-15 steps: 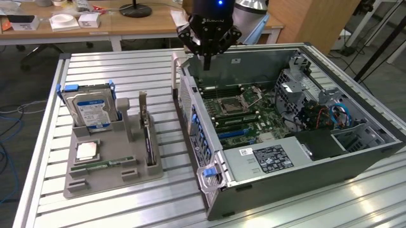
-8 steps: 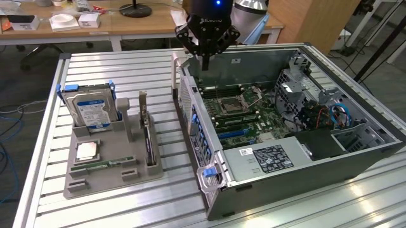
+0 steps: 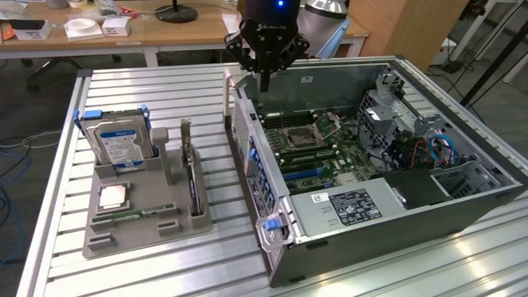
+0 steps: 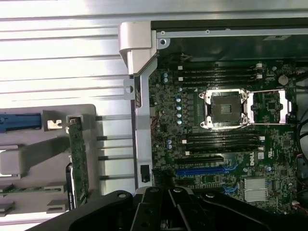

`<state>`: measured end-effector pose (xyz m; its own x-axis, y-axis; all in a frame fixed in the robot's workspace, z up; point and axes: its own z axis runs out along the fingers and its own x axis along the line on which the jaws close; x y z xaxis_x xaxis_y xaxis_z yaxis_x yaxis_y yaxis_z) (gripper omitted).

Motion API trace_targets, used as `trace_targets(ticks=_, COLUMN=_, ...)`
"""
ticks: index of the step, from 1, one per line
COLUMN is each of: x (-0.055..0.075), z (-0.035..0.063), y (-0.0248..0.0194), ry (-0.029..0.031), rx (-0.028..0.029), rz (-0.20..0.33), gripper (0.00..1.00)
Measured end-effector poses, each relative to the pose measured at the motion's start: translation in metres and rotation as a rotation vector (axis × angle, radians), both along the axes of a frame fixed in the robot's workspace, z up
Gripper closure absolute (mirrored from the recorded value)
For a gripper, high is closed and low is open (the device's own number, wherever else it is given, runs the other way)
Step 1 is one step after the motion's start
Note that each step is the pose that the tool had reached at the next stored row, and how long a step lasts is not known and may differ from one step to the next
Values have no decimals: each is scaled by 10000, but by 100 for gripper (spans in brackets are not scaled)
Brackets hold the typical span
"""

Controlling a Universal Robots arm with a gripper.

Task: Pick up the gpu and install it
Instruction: 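Reach for the gpu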

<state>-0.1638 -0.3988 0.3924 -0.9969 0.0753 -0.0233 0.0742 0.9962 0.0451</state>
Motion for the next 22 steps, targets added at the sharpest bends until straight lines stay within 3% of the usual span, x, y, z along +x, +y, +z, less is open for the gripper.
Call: trace_targets(ticks=22, x=-171, z=-6, y=0, ry=0, rx=0, rz=0, gripper=89)
